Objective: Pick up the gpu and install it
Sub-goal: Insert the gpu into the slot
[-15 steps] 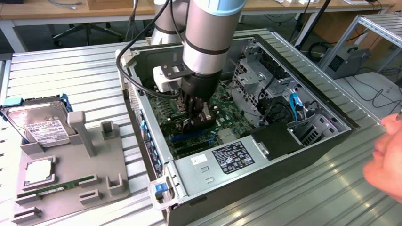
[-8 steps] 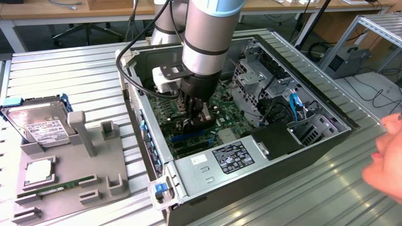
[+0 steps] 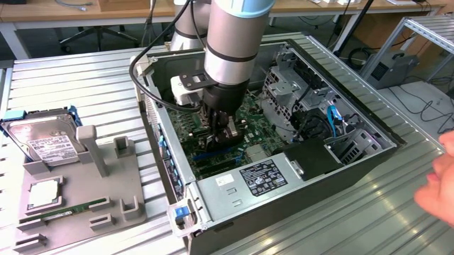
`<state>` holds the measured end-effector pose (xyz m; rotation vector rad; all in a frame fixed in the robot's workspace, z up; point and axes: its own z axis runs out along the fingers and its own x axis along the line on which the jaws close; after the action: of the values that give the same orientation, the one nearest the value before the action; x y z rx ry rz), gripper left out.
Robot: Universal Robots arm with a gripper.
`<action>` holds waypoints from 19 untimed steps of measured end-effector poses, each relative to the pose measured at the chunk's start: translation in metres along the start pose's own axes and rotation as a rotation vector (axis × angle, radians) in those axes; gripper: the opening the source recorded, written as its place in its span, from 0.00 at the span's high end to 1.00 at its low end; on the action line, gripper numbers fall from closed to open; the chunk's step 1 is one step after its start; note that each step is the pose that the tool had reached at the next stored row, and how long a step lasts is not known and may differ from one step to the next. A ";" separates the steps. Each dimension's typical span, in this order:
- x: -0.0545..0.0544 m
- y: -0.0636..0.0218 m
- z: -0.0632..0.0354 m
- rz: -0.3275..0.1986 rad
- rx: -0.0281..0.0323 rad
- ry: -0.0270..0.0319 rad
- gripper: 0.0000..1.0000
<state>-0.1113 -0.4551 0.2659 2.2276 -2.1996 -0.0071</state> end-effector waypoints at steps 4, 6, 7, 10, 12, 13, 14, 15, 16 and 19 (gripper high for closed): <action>0.000 0.0000 0.0028 0.000 -0.0002 0.0006 0.74; 0.000 0.0000 0.0046 0.000 -0.0002 0.0006 0.74; 0.000 0.0000 0.0048 0.000 -0.0002 0.0007 0.74; 0.000 -0.0001 0.0057 0.000 0.0000 0.0005 0.74; 0.000 -0.0001 0.0067 0.000 -0.0001 0.0008 0.74; 0.000 -0.0001 0.0072 0.000 -0.0002 0.0009 0.74; 0.000 -0.0001 0.0077 0.000 -0.0002 0.0012 0.74; 0.000 -0.0001 0.0083 0.000 -0.0002 0.0014 0.74; 0.000 -0.0001 0.0088 0.000 -0.0001 0.0015 0.74; 0.000 -0.0001 0.0103 0.000 -0.0001 0.0019 0.74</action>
<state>-0.1114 -0.4550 0.2556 2.2263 -2.1990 -0.0051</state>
